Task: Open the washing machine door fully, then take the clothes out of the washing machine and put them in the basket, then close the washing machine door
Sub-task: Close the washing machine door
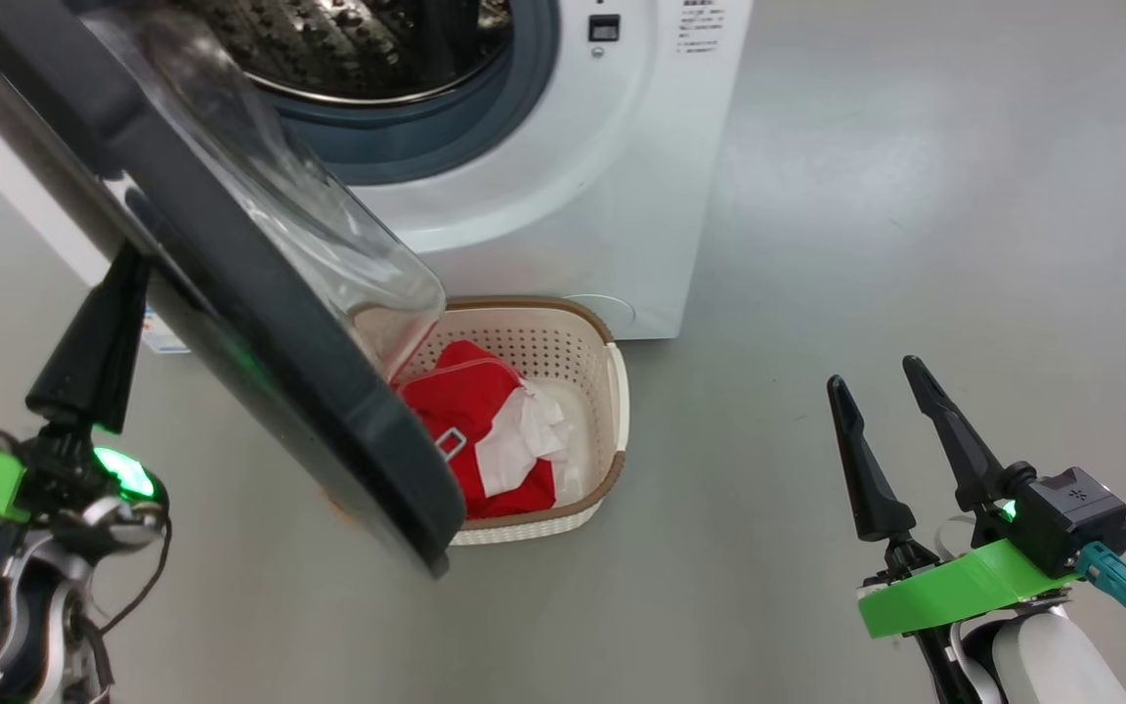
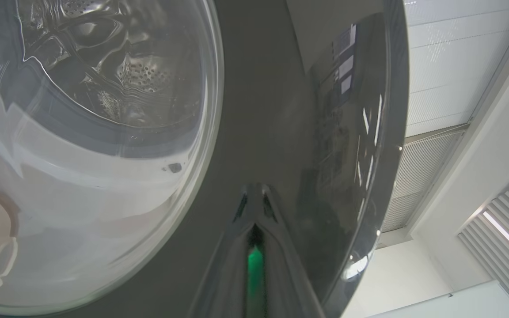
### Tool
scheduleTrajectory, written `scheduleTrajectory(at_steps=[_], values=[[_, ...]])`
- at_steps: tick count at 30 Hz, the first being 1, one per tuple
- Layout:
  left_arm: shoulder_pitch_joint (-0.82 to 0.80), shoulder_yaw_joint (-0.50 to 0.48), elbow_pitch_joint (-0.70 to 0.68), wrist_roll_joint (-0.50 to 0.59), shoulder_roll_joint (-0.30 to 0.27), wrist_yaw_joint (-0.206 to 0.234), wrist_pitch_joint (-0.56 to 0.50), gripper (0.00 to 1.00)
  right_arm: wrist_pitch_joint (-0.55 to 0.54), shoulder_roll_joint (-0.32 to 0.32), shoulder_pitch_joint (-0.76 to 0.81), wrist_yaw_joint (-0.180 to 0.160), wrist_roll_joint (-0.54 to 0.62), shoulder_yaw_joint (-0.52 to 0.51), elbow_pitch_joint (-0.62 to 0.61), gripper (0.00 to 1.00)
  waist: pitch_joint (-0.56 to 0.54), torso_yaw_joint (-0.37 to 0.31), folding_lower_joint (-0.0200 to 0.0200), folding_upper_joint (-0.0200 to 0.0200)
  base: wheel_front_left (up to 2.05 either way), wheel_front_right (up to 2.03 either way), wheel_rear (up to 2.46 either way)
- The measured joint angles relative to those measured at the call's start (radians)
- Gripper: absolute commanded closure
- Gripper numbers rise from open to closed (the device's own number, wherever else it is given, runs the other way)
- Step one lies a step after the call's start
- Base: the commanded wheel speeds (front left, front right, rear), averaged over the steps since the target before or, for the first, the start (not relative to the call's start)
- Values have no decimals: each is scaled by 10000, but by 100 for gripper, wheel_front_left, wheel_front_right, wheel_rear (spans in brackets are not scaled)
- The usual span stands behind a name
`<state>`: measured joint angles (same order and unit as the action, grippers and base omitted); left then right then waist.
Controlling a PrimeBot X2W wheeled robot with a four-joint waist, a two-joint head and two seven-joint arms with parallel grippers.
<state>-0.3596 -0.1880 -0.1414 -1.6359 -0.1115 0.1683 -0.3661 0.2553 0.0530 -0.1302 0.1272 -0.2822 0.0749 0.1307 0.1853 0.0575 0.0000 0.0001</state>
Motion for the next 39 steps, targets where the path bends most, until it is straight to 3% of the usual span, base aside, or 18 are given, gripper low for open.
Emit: scheduleTrajectory(at_steps=[18,24,39], values=[[-1490,589,1712,541,343,-138,702,100,0,-10,6,0,-88,109,33,0,-45,-816,0,0,0,0,0],[-2098,376,2654,533,437,-554,1089,100,0,-13,12,0,-86,318,59,0,-31,-1160,1,0,0,0,0],[-3589,236,4307,420,631,-1072,1586,100,0,-15,2,0,-56,345,69,0,283,-1835,0,0,0,0,0]])
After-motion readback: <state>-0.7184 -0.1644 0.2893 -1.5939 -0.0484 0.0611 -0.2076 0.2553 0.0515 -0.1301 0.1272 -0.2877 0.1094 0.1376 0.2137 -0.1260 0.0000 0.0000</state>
